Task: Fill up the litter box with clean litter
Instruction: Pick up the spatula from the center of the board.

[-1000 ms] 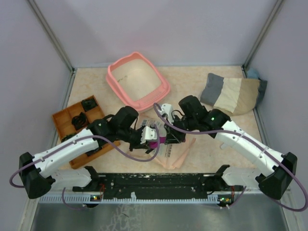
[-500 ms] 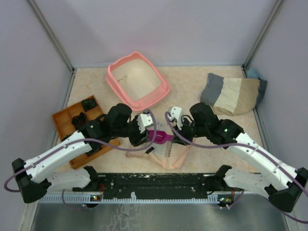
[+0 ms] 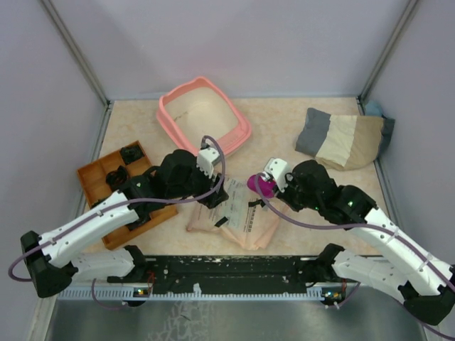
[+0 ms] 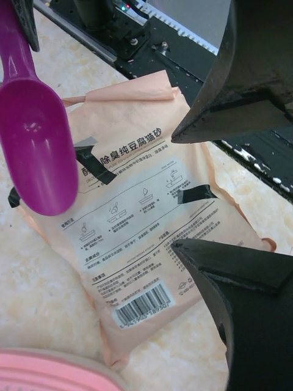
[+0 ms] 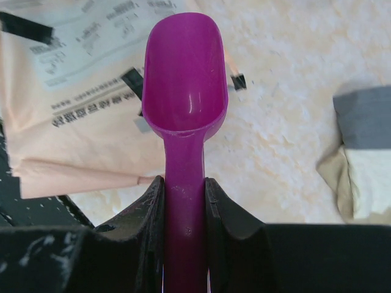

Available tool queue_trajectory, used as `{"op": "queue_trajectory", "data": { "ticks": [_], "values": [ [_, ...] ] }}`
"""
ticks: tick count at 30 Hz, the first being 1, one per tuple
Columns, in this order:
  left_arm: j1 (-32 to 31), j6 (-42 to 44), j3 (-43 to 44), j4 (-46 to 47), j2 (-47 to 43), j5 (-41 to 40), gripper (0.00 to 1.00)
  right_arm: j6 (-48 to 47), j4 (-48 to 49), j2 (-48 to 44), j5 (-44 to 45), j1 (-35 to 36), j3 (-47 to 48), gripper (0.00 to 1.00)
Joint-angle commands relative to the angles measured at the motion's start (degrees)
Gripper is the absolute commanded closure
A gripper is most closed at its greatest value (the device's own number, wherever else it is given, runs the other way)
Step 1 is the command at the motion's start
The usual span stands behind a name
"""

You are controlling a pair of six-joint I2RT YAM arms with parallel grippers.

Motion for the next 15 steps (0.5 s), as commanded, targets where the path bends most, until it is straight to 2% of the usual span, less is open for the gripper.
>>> {"op": "queue_trajectory", "data": {
  "ticks": [1, 10, 15],
  "values": [
    [1.58, -8.63, -1.76, 1.97, 1.32, -3.5, 0.29, -1.01, -3.16, 0.75, 9.93, 0.18, 2.57, 1.0],
    [11.19, -13.49, -7.55, 2.57, 0.83, -2.17, 0.23, -0.81, -7.83, 3.11, 13.7, -3.43, 2.33, 1.0],
    [12.85, -14.71, -9.44, 3.04, 1.35, -1.7, 0.22, -1.7, -9.01, 4.92, 12.99, -5.28, 1.76, 1.0]
  ]
}}
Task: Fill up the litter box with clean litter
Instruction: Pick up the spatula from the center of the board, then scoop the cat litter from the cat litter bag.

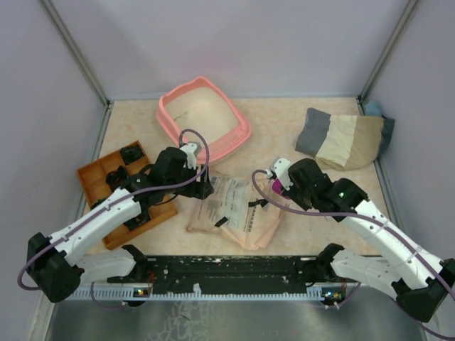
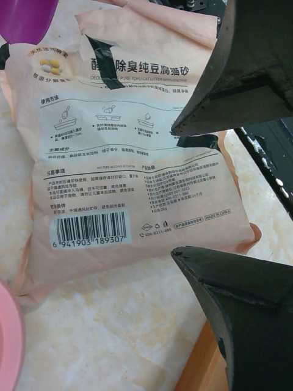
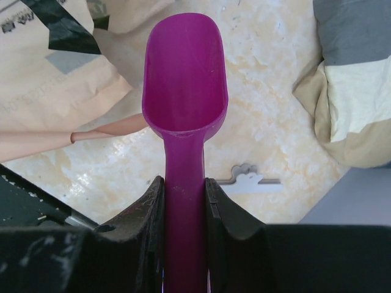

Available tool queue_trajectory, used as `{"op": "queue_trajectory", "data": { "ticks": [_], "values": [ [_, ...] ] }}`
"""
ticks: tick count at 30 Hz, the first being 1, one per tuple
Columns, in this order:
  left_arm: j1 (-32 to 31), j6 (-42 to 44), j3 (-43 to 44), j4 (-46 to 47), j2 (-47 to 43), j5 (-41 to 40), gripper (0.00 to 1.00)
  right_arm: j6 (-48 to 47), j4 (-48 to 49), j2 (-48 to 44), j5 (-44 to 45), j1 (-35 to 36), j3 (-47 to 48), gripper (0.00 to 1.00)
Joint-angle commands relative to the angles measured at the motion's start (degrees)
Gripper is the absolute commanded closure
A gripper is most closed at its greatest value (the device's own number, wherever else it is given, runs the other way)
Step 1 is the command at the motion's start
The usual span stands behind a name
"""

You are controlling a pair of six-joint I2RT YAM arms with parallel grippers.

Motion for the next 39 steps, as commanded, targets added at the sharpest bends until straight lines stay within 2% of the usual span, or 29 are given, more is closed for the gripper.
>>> {"op": "queue_trajectory", "data": {
  "ticks": [1, 10, 16, 19, 21, 24, 26, 30, 34, 39],
  "values": [
    [0.64, -2.09, -1.44, 1.9, -0.35, 0.74, 0.22, -1.24, -0.53, 0.85, 0.3, -1.13, 1.78, 1.0],
    [0.74, -3.36, -4.7, 3.36, 0.45, -0.29, 0.23, -2.9, 2.95, -0.03, -12.97, -1.16, 0.61, 1.0],
    [1.52, -4.19, -4.92, 2.8, 2.04, -2.77, 0.23, -5.23, 4.87, 0.22, -16.78, -1.16, -1.35, 1.0],
    [1.53, 0.88, -1.73, 0.5, 2.68, -6.18, 0.25, -8.95, 5.78, 0.32, -23.44, -1.2, -0.63, 1.0],
    [1.53, 2.12, 2.96, -4.24, 3.95, -8.36, 0.25, -11.38, 6.9, 0.72, -27.49, -1.18, -0.12, 1.0],
    [1.53, 3.72, 7.64, -6.69, 4.5, -7.11, 0.28, -13.97, 9.89, 1.64, -32.33, -1.18, -0.76, 1.0],
    [1.07, 5.39, 8.3, -8.13, 4.54, -6.58, 0.35, -15.08, 9.5, 3.62, -33.42, -1.17, -0.29, 1.0],
    [0.3, 5.23, 7.06, -9.71, 5.52, -8.61, 0.36, -18.77, 6.94, 6.24, -34.65, -1.18, 0.46, 1.0],
    [1.08, 5.93, 2.94, -4.39, 6.86, -8.74, 0.34, -17.98, 6.41, 6.38, -29.3, -1.16, 0.44, 1.0],
    [1.53, 7.25, 2.27, -2.39, 10.44, -7.48, 0.38, -14.19, 7.42, 4.78, -25.29, -1.47, -1.29, 1.0]
  ]
}}
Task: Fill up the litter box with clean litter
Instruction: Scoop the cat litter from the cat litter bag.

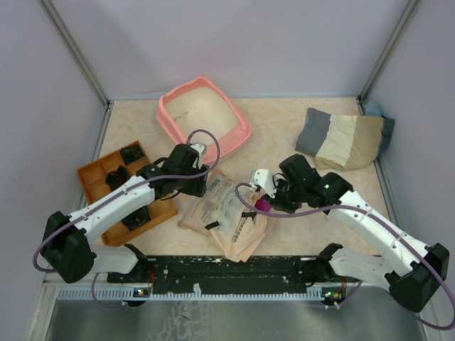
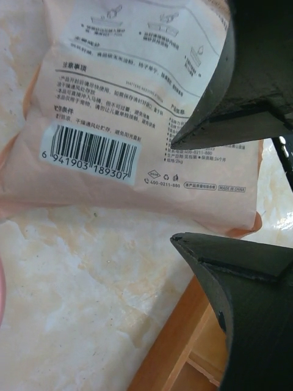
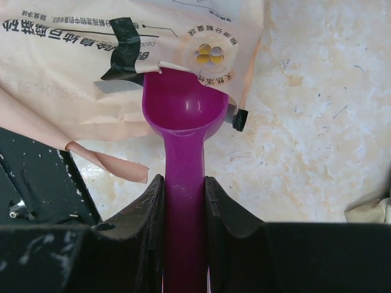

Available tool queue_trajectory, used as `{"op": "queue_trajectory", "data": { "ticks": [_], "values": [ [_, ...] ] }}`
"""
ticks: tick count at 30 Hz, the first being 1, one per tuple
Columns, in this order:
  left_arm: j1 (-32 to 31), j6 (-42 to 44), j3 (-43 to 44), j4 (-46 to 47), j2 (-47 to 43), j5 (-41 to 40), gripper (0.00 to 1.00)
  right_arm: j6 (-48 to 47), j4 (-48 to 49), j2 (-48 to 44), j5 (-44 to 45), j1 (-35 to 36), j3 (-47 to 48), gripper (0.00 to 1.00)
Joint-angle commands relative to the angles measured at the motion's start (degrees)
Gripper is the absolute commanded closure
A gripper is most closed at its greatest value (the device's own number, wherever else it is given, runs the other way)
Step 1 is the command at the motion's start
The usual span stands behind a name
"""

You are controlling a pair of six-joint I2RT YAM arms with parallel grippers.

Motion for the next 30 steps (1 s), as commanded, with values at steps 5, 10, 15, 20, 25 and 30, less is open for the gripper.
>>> {"op": "queue_trajectory", "data": {
  "ticks": [5, 10, 15, 20, 25, 30],
  "values": [
    [1.46, 6.4, -3.92, 6.88, 5.11, 6.31, 0.41, 3.55, 6.0, -2.87, 0.51, -0.47, -4.06, 1.0],
    [2.46, 9.09, -4.05, 8.21, 8.41, 7.79, 0.42, 3.82, 10.7, -6.44, -2.2, -1.29, -7.8, 1.0],
    [3.32, 13.54, -0.78, 5.91, 11.23, 13.31, 0.61, 4.85, 15.26, -7.25, -2.8, -1.53, -10.46, 1.0],
    [3.77, 15.01, 0.18, 5.52, 11.92, 12.64, 1.0, 5.6, 18.99, -6.66, -1.58, -1.53, -11.36, 1.0],
    [6.68, 15.35, 2.91, 3.74, 12.95, 10.76, 1.0, 4.79, 21.55, -4.58, 0.94, -2.22, -9.19, 1.0],
    [10.98, 15.96, 5.1, 4.97, 12.28, 12.23, 1.0, 6.19, 29.2, -2.71, -2.54, -2.76, -11.27, 1.0]
  ]
}}
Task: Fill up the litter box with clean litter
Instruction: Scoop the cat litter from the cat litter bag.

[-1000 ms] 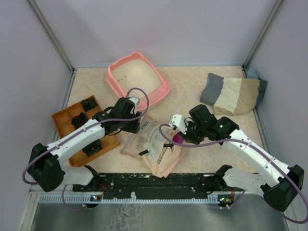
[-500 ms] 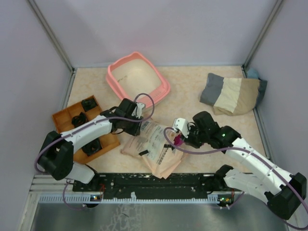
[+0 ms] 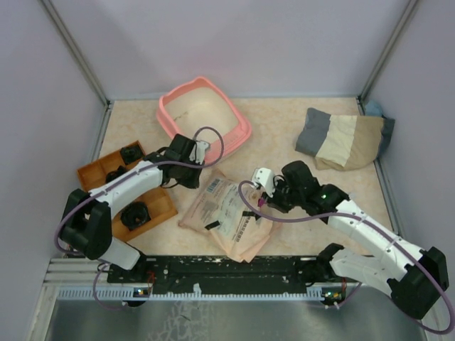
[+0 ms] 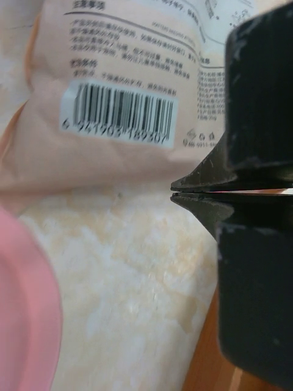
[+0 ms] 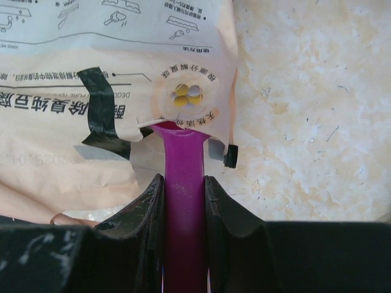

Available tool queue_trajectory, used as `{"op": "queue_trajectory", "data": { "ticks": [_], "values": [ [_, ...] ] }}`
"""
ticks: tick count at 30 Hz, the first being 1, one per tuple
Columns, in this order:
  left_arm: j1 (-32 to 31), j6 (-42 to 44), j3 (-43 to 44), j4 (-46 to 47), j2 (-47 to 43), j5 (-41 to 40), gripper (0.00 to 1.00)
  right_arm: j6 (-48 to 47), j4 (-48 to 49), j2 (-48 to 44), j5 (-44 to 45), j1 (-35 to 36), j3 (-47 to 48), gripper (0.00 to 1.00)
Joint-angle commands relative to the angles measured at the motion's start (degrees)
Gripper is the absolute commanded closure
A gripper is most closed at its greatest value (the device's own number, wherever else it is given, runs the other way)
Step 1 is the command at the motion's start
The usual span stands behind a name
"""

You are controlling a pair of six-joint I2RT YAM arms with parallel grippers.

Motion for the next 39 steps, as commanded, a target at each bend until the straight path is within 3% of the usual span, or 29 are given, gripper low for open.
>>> {"op": "queue_trajectory", "data": {
  "ticks": [1, 6, 7, 11, 12, 15, 21, 23, 25, 27, 29, 35, 39],
  "values": [
    [4.15, 1.58, 3.3, 2.04, -0.4, 0.4, 1.0, 1.06, 11.9, 1.44, -2.66, -0.69, 0.41, 1.0],
    [5.7, 1.43, 4.95, 1.86, -0.62, 1.45, 1.0, 2.13, 12.5, 2.57, -2.82, -0.74, 1.08, 1.0],
    [5.69, 1.2, 5.19, 1.12, -0.71, 2.85, 0.95, 1.8, 10.93, 2.6, -2.87, -0.78, 1.62, 1.0],
    [5.67, -0.63, 2.82, -1.67, -1.39, 11.71, 0.57, 0.44, 6.57, 0.64, -0.49, -0.79, 2.55, 1.0],
    [5.71, -0.71, 1.53, -1.57, -1.5, 13.36, 0.53, 0.28, 5.98, 0.11, -0.3, -0.79, 2.73, 1.0],
    [5.63, -1.96, -1.43, -1.01, -1.07, 16.21, 0.45, 0.06, 4.48, -0.59, -1.37, -0.75, 2.85, 1.0],
    [5.62, -4.25, -3.98, 1.26, 1.78, 15.08, 0.4, -1.34, 3.38, 0.14, -4.59, -0.86, 1.3, 1.0],
    [5.62, -5.59, -3.97, 1.0, 3.47, 15.24, 0.43, -2.59, 4.26, 0.91, -3.82, -1.2, 0.9, 1.0],
    [5.58, -6.72, -4.41, 1.46, 4.66, 17.19, 0.52, -3.1, 5.11, 2.36, -4.35, -2.54, 1.72, 1.0],
    [5.64, -7.98, -6.26, 4.5, 4.42, 18.65, 0.71, -3.21, 5.38, 4.35, -5.99, -3.57, 2.91, 1.0],
    [5.58, -8.67, -6.75, 5.88, 4.17, 18.52, 0.96, -3.31, 5.57, 5.58, -7.31, -3.61, 3.44, 1.0],
    [5.62, -7.49, -0.29, 3.64, 5.14, 16.14, 1.0, -2.31, 13.31, 5.51, -9.82, -4.32, 3.18, 1.0],
    [5.7, -6.06, 3.93, 4.17, 6.45, 14.62, 1.0, -0.82, 14.29, 7.93, -12.67, -7.08, 8.13, 1.0]
  ]
}}
